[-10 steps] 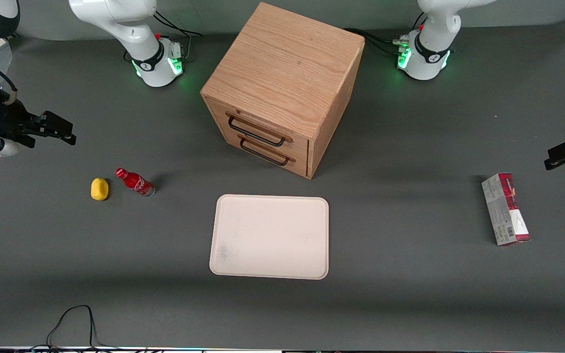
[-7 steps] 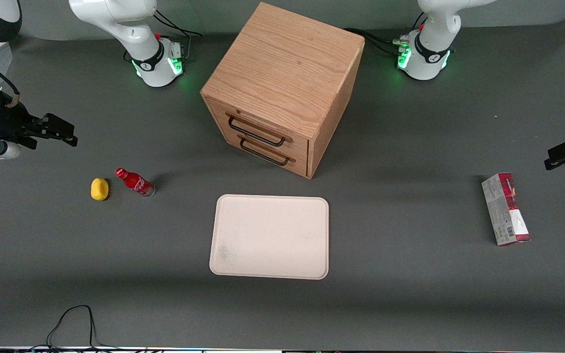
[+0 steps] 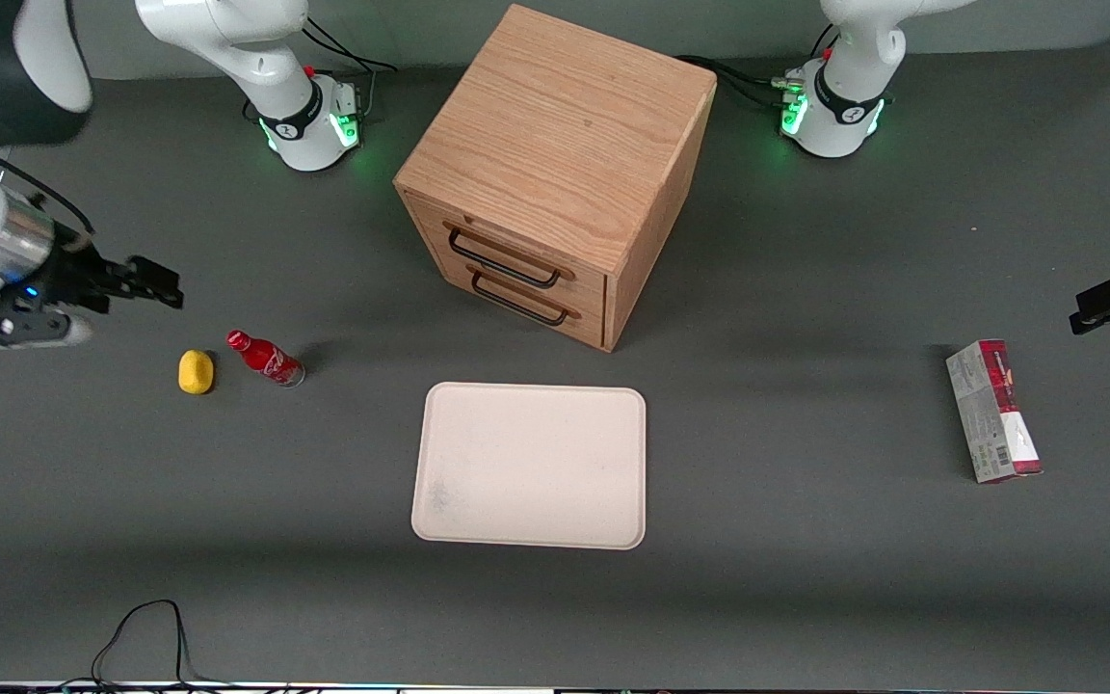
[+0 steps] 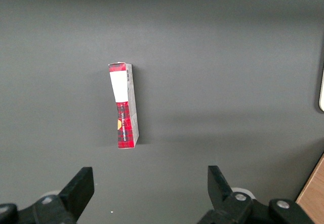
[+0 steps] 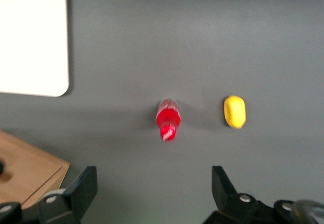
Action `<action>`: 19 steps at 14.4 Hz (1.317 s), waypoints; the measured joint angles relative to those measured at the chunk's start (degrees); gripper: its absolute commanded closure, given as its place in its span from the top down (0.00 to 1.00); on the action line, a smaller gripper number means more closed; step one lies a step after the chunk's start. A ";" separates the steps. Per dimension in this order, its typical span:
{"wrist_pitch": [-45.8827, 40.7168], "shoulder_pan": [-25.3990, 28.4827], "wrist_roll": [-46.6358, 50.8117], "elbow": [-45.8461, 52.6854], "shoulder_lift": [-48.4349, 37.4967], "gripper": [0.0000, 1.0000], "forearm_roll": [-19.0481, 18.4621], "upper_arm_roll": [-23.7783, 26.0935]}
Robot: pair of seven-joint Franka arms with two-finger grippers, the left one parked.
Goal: Place coke bottle on tray
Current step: 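Move the open right gripper down over the red Coca-Cola bottle, then close the right gripper around the bottle's body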
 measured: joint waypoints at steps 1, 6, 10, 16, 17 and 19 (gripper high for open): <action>5.84 -0.08 0.00 -4.47 0.47 1.00 0.32 -0.11; 28.59 -0.12 0.00 -22.48 1.66 1.00 0.60 -0.21; 34.81 -0.13 -0.07 -27.89 1.78 1.00 0.60 -0.21; 35.56 -0.49 -1.33 -28.94 1.99 0.47 0.60 -0.23; 35.56 -0.69 -1.62 -28.94 2.03 0.26 0.60 -0.25; 35.57 -0.91 -1.73 -28.94 2.13 0.00 0.60 -0.30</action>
